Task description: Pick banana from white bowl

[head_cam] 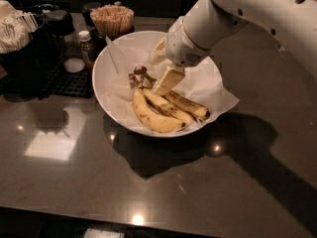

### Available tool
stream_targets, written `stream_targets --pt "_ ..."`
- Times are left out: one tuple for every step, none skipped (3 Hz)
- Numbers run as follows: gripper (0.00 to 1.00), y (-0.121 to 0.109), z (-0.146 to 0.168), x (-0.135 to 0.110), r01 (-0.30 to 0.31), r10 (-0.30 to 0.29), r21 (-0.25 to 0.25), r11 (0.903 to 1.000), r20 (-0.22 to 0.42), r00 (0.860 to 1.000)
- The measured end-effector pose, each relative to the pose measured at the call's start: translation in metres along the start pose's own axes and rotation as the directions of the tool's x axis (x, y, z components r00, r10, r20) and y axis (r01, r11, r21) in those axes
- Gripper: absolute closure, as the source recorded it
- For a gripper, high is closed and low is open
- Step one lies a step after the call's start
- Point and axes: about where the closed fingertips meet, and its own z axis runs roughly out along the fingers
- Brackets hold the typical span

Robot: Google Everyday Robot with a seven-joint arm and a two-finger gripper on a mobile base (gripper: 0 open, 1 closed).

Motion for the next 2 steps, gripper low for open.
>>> stream_targets --pt "0.39 -0.0009 0.0018 0.0046 -0.018 0.018 -0.001 0.9998 -0.011 1.0" --pt "0.58 -0.0017 0.0063 0.0099 -0.04 0.04 -0.007 0.9992 -0.024 0.999"
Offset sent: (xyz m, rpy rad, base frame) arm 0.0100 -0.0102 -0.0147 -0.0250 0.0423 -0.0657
